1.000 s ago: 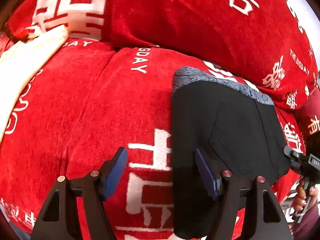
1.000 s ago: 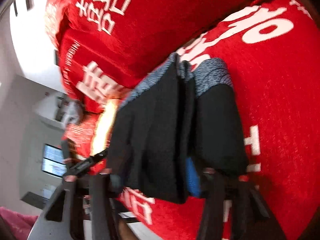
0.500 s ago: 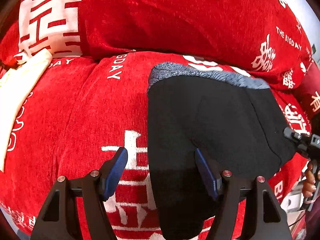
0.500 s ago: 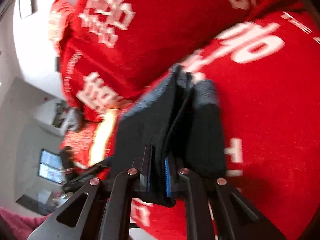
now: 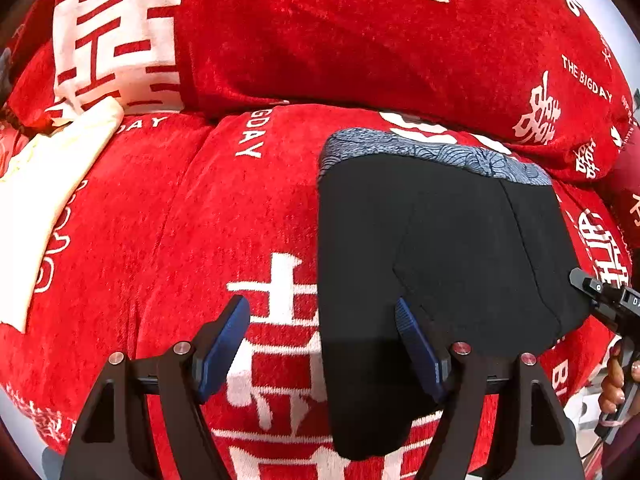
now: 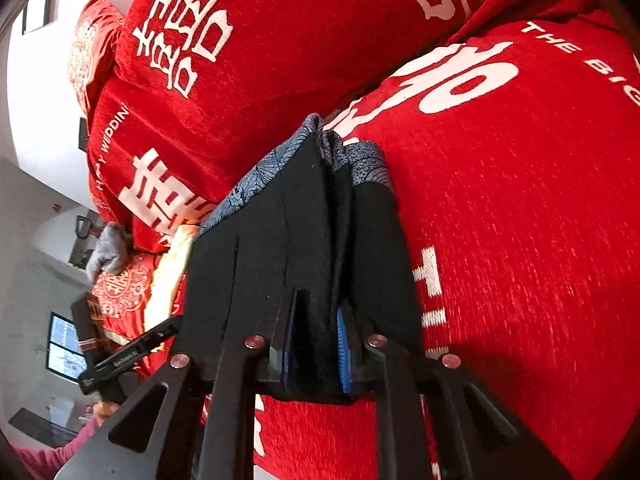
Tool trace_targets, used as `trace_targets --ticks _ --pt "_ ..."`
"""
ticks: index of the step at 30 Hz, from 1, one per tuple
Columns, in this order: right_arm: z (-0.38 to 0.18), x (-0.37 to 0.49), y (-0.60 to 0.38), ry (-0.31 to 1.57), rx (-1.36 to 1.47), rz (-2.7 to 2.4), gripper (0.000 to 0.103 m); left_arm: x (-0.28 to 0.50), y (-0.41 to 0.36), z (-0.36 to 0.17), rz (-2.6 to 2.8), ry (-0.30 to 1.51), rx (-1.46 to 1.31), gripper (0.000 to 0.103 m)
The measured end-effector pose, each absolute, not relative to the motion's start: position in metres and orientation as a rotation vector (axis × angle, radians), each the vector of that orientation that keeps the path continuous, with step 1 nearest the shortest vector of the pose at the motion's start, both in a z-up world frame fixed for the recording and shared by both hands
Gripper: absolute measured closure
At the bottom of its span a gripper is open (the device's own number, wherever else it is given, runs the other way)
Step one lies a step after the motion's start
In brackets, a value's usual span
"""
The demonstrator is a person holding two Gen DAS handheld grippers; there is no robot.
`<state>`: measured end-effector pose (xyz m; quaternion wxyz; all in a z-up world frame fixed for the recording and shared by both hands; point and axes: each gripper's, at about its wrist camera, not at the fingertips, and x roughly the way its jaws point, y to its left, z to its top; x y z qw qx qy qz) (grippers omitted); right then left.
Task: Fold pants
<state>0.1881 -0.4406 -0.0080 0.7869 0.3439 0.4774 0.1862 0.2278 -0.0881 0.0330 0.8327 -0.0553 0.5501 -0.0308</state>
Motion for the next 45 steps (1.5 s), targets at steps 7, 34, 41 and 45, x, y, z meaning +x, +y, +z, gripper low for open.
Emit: trace_targets --ticks 7,34,41,45 --pt "-0.002 0.187 -0.432 1.039 0.637 0.356 0.083 0.232 -0.094 0.029 -0.031 1.172 -0.016 0.027" --pt "0.017 0.176 -0.423 1.104 0.500 0.206 0.043 0.230 -0.094 0.026 -0.016 1.157 -0.004 0.015" --pt "0.009 0.177 -0.429 1.103 0.542 0.216 0.037 0.230 -0.094 0.025 0.009 1.166 0.001 0.001" --pt "0.006 0.177 -0.431 1.099 0.557 0.224 0.034 0.231 -0.096 0.025 0.013 1.170 0.019 0.001"
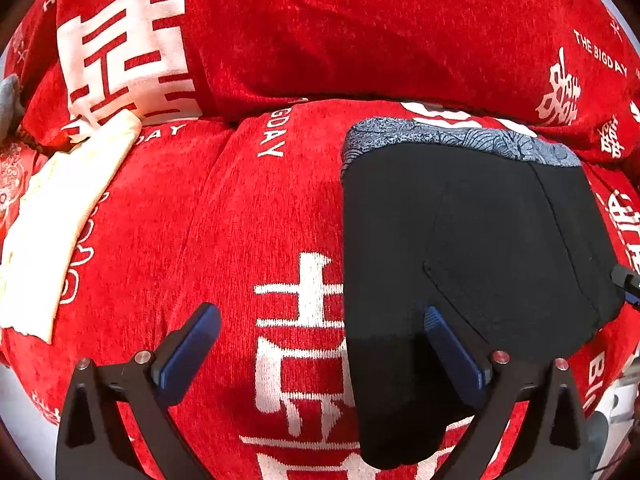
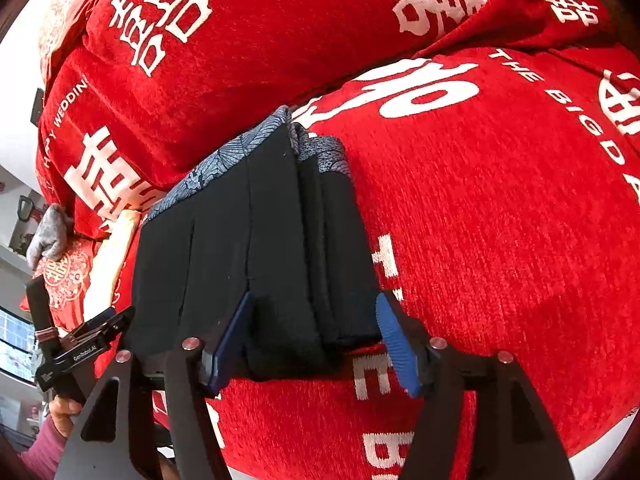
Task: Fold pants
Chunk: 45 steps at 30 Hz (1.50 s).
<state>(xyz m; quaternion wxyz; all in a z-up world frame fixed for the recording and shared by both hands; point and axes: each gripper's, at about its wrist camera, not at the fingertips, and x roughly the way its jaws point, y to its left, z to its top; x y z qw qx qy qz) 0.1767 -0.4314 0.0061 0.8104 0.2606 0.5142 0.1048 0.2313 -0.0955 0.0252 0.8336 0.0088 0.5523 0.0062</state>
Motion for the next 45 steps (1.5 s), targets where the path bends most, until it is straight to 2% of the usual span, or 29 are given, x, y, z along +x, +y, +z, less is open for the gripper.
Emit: trace_targets --ticks 9,13,16,25,45 --pt "0.001 0.175 -0.437 1.082 0.592 0.240 0.028 0.234 -0.094 0.026 0.009 1.180 0.018 0.001" --pt "-0.001 0.173 -0.439 1.063 0.600 0.252 0.017 0.237 -0.084 0.023 -0.012 1.212 -0.064 0.001" --pt "-0.002 0.170 -0.438 1.050 0.597 0.270 0.000 0.238 -0.078 0.023 -0.022 1.227 -0.107 0.001" --pt "0.007 0.176 -0.442 1.045 0.584 0.270 0.000 0.239 -0.077 0.037 -0.032 1.216 -0.074 0.001" --pt "0.002 0.194 -0.448 1.074 0.615 0.251 0.000 0.247 -0.064 0.030 -0.009 1.246 -0.077 0.001"
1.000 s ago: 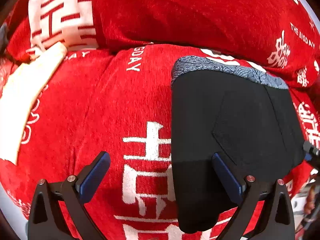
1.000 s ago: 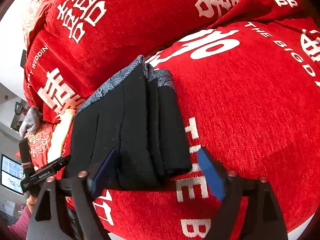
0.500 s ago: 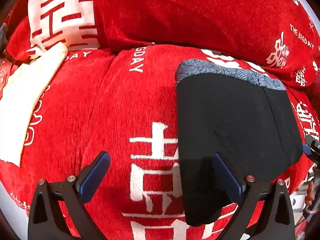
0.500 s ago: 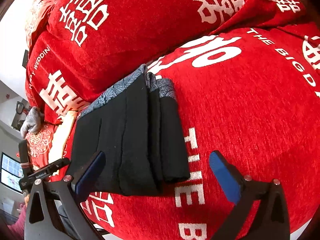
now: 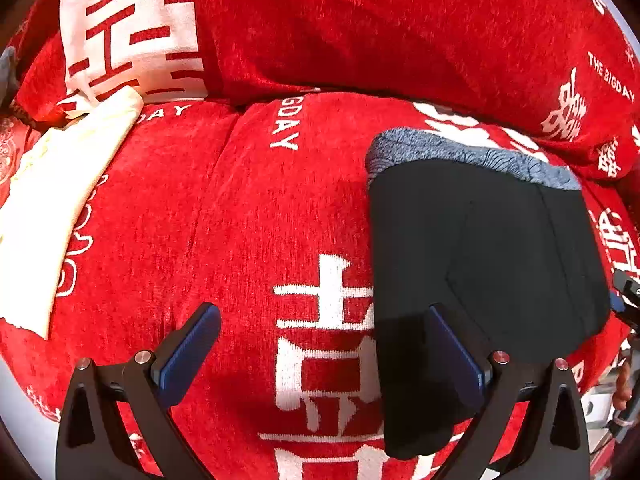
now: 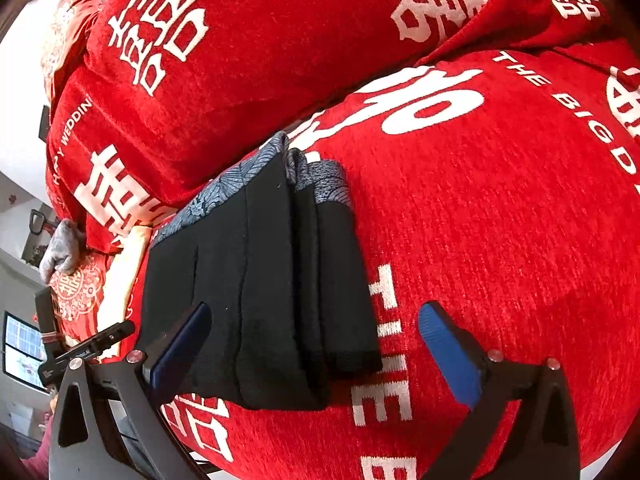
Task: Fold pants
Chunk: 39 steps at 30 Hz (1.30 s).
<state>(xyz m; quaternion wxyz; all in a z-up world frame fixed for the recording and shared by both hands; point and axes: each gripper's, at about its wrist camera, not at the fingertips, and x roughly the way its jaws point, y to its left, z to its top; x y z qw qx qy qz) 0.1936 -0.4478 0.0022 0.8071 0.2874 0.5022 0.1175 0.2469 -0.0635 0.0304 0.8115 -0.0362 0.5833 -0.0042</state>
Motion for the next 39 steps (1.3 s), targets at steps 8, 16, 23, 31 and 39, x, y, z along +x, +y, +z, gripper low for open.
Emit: trace_targets --ticks 8,16,23,31,39 --pt "-0.006 0.195 -0.454 1.096 0.615 0.260 0.000 0.257 -0.071 0.028 -0.036 1.264 -0.091 0.001" --pt "-0.013 0.202 -0.459 1.094 0.680 0.295 0.000 0.271 -0.094 0.028 -0.083 1.258 -0.078 0.001" --pt "-0.018 0.210 -0.457 1.115 0.687 0.333 0.000 0.275 -0.096 0.023 -0.095 1.271 -0.084 0.001" --pt "-0.033 0.223 -0.454 1.164 0.771 0.421 0.000 0.280 -0.084 0.014 -0.181 1.297 -0.185 0.001" --pt "-0.039 0.239 -0.456 1.165 0.814 0.540 0.000 0.289 -0.079 -0.002 -0.360 1.342 -0.327 0.001"
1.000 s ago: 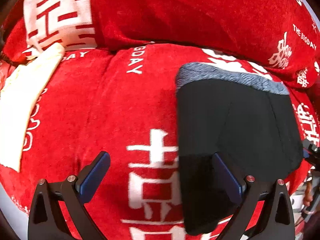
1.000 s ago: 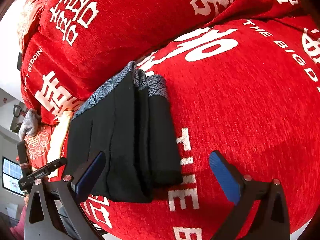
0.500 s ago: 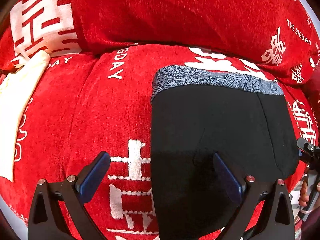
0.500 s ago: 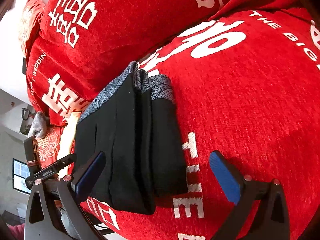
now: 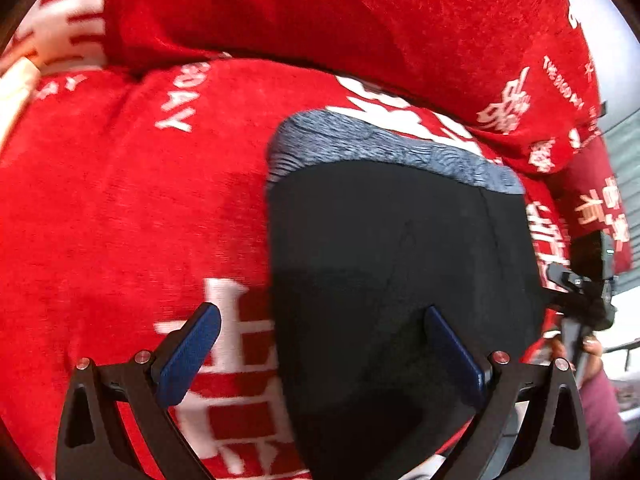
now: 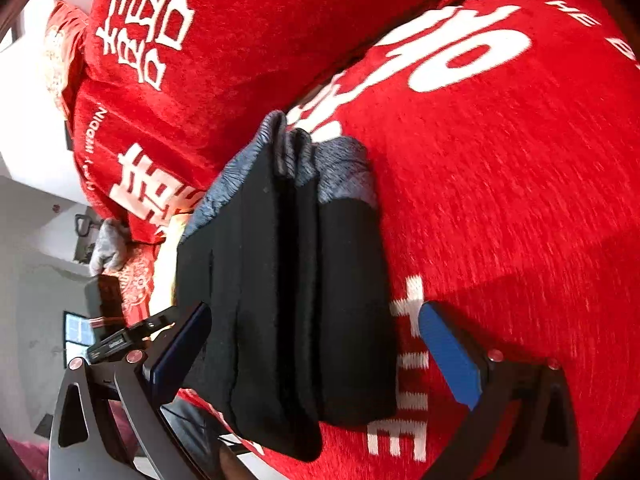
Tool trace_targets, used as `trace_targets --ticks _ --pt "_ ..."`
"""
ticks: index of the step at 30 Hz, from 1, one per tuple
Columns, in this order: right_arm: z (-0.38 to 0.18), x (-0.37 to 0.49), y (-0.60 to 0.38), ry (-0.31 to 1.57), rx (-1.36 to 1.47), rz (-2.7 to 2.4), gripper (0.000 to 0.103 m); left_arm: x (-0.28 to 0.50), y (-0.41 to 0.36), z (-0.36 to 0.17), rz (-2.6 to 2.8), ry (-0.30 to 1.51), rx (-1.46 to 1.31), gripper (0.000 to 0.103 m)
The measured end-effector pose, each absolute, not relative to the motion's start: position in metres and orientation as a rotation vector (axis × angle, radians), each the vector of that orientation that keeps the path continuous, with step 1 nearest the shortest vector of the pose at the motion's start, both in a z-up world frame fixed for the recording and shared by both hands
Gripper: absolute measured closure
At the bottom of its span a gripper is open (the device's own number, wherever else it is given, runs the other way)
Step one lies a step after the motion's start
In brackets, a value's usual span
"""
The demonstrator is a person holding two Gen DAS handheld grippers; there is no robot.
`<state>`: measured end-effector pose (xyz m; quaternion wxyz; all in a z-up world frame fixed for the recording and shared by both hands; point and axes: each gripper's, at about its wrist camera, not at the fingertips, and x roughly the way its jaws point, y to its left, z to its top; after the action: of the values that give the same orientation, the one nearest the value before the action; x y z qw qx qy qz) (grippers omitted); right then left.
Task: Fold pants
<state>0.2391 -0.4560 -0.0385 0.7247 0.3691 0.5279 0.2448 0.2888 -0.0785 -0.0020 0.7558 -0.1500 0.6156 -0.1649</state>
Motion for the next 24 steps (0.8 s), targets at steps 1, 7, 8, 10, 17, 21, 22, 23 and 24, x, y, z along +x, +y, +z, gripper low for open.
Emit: trace_targets --ticks 1,7,8,10,17,21,22,23,24 --pt "-0.040 0.242 -0.454 1.167 0.829 0.575 0.000 0.291 -0.081 -0.003 -0.375 1.345 -0.339 0.001" --pt "-0.049 0.265 -0.444 1.196 0.810 0.674 0.000 0.305 -0.104 -0.014 -0.400 1.354 -0.308 0.001" --pt "-0.049 0.267 -0.442 1.201 0.800 0.676 0.000 0.307 -0.105 -0.016 -0.403 1.355 -0.306 0.001" --pt "-0.047 0.270 -0.437 1.212 0.759 0.679 0.000 0.310 -0.105 -0.017 -0.405 1.356 -0.297 0.001" --pt "-0.045 0.270 -0.432 1.226 0.684 0.587 0.025 0.310 -0.103 -0.021 -0.394 1.371 -0.324 0.001" --pt "-0.044 0.267 -0.435 1.237 0.722 0.589 0.040 0.304 -0.105 -0.013 -0.456 1.339 -0.346 0.024" --pt "-0.041 0.265 -0.434 1.233 0.729 0.585 0.044 0.302 -0.106 -0.009 -0.464 1.329 -0.335 0.026" --pt "-0.039 0.264 -0.434 1.231 0.739 0.579 0.048 0.300 -0.105 -0.005 -0.469 1.321 -0.332 0.031" --pt "-0.036 0.263 -0.432 1.230 0.751 0.572 0.049 0.299 -0.103 -0.002 -0.473 1.317 -0.341 0.035"
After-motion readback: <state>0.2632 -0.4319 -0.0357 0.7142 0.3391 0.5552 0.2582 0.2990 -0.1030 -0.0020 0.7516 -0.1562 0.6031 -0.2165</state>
